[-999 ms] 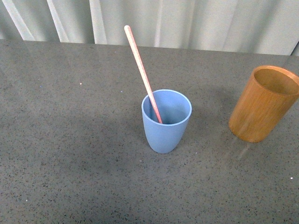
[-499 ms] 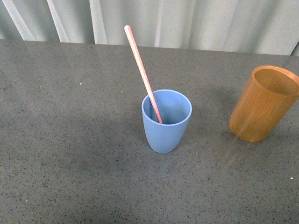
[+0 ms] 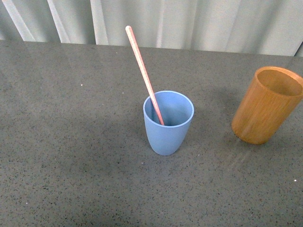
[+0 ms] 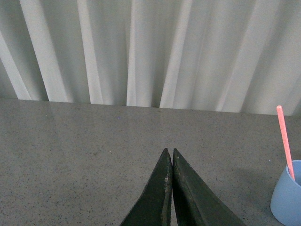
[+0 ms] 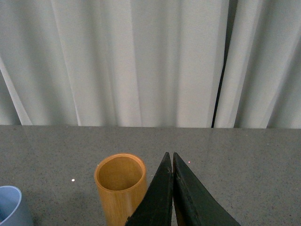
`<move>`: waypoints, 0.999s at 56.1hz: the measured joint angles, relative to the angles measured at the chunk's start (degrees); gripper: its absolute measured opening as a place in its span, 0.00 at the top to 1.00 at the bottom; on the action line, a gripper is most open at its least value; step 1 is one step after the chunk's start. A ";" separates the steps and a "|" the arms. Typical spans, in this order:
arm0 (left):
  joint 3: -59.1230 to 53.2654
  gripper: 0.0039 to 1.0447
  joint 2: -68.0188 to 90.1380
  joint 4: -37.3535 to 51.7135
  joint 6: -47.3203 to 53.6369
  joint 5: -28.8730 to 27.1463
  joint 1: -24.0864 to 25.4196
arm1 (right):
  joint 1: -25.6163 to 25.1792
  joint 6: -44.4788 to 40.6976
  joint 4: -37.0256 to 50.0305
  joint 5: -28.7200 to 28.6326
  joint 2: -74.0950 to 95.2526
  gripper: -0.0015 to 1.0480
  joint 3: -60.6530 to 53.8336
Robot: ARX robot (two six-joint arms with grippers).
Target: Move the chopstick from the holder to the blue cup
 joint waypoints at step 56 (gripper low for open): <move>0.00 0.97 -0.07 0.00 0.00 0.04 0.00 | 0.00 0.02 -21.86 0.02 -21.64 0.99 0.02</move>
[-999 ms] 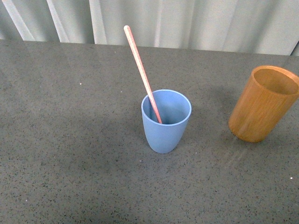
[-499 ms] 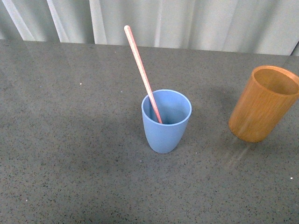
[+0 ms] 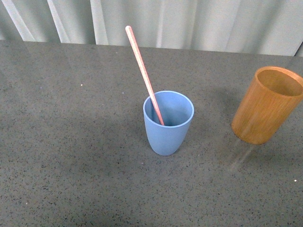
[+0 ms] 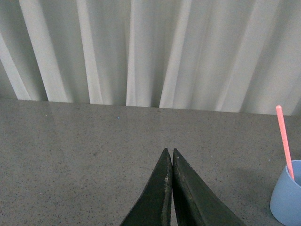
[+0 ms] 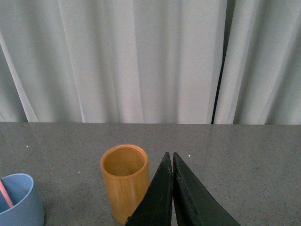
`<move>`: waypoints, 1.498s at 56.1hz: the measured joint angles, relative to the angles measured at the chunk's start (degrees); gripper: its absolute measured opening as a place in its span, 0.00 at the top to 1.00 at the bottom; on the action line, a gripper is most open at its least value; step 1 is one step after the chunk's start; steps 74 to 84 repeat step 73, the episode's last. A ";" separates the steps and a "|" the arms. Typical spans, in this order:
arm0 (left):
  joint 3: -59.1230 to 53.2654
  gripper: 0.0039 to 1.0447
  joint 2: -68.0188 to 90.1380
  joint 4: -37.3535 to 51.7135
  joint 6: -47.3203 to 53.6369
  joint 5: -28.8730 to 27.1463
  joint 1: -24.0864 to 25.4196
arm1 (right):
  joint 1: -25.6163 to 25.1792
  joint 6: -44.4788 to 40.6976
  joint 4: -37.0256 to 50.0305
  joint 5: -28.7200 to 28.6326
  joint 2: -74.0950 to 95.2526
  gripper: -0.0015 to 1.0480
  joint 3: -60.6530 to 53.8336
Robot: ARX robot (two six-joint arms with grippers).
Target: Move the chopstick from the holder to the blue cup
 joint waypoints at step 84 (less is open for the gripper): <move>0.00 0.06 -0.02 0.00 0.02 0.04 0.00 | 0.00 0.00 -0.02 0.00 0.00 0.10 0.00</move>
